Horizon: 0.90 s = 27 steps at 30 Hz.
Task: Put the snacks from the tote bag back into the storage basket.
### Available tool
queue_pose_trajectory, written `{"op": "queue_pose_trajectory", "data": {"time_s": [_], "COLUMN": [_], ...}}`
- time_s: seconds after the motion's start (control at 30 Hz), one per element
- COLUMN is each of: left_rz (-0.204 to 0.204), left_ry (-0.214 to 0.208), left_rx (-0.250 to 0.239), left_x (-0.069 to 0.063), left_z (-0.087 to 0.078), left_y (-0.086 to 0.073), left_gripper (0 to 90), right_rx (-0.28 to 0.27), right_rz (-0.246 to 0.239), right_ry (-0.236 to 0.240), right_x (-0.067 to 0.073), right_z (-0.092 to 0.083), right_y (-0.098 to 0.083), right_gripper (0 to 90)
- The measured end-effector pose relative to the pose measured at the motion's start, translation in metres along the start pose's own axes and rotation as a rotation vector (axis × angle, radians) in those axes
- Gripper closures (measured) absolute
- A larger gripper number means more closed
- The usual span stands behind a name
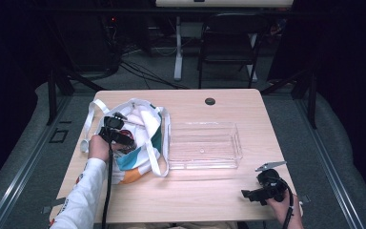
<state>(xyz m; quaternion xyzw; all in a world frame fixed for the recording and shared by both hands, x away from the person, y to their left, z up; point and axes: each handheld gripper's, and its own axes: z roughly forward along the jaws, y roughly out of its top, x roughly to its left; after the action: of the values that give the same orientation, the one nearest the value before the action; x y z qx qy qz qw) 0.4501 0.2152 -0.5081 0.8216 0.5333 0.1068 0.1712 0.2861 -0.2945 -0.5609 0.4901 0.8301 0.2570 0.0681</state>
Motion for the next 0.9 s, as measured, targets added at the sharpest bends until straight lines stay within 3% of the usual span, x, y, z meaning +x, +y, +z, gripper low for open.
{"op": "queue_pose_trajectory", "data": {"time_s": [0.9], "left_rz": [0.052], "left_ry": [0.000], "left_rx": [-0.032], "left_x": [-0.002], "left_z": [-0.012], "left_y": [0.000], "left_gripper": [25.7], "right_rx": [-0.006], "right_rz": [0.002], "right_ry": [0.003], "right_x": [0.001], "right_z": [-0.001], "right_y": [0.000], "right_gripper": [12.2]}}
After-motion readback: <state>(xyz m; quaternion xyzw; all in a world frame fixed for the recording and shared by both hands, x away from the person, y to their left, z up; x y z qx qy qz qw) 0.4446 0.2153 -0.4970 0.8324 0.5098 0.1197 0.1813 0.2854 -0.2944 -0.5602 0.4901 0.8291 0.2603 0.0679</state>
